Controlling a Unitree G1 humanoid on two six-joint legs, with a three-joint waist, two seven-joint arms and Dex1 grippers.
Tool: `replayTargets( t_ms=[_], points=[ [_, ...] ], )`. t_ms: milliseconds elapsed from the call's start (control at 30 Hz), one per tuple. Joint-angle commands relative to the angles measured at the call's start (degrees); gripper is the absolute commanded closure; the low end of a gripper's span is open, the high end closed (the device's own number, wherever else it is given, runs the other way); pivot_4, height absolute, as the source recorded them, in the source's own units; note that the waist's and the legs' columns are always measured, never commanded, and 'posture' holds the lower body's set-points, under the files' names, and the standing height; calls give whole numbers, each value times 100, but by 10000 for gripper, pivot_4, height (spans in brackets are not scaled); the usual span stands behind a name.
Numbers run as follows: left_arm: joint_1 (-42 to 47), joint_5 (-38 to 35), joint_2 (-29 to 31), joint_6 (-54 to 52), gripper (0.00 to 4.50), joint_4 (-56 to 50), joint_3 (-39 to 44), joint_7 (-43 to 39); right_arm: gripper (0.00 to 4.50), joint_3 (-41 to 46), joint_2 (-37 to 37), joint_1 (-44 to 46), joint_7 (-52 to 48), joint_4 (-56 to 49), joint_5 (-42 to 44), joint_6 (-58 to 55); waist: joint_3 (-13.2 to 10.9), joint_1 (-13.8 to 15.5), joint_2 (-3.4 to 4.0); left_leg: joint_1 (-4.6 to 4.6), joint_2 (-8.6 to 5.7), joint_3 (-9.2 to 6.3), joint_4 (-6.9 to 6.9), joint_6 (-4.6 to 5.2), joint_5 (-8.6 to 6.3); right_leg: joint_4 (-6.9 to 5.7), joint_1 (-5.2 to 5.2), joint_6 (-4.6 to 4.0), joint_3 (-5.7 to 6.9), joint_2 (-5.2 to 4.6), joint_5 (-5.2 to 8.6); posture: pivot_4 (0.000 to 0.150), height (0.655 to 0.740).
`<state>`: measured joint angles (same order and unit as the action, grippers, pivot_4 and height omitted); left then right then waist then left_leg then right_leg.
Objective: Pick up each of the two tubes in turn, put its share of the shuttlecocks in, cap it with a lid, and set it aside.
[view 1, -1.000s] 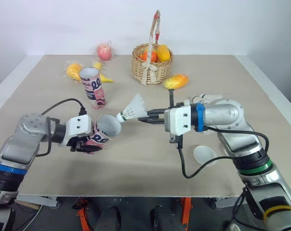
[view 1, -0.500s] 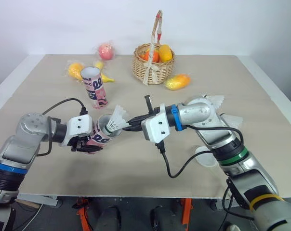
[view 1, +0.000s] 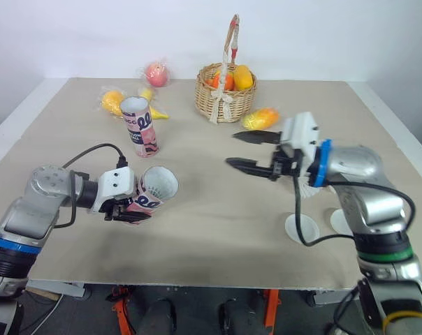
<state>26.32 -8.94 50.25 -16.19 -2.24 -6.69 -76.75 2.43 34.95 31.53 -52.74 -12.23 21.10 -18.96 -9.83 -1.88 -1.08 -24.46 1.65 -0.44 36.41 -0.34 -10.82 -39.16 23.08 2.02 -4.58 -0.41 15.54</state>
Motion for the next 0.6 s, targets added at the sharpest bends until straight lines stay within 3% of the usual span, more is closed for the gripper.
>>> replayTargets(
  t_ms=[33, 233, 333, 600],
  points=[
    [-203, -52, -59, -20, 16335, -4, -267, -145, 17422, 949, -113, -822, 1259, -655, -92, -531, 2, 19, 1, 0, 0, -1, -2, 0, 0, 0, 0, 0, 0, 2, 3, 1500, 7400],
    [68, 40, -212, 161, 16335, 301, -486, -292, 17422, 1919, -365, -2205, 2485, -1020, -344, -809, 17, 49, 27, 1, -7, 8, -4, -1, -1, 0, 3, 6, -10, 3, 4, 1500, 7400],
    [233, 70, -304, 218, 16335, 445, -546, -340, 17422, 1859, -384, -2757, 2569, -1151, -534, -646, 25, 48, 40, 9, -8, 15, 2, 1, 1, 0, -5, 50, -18, 4, 14, 1500, 7400],
    [233, 125, -331, 332, 16335, 566, -550, -396, 17422, 1658, -567, -3431, 2607, -973, -593, -449, 29, 56, 45, 18, -8, 24, 8, 4, 3, 2, -17, 59, -29, 3, 11, 1500, 7400]
  ],
)
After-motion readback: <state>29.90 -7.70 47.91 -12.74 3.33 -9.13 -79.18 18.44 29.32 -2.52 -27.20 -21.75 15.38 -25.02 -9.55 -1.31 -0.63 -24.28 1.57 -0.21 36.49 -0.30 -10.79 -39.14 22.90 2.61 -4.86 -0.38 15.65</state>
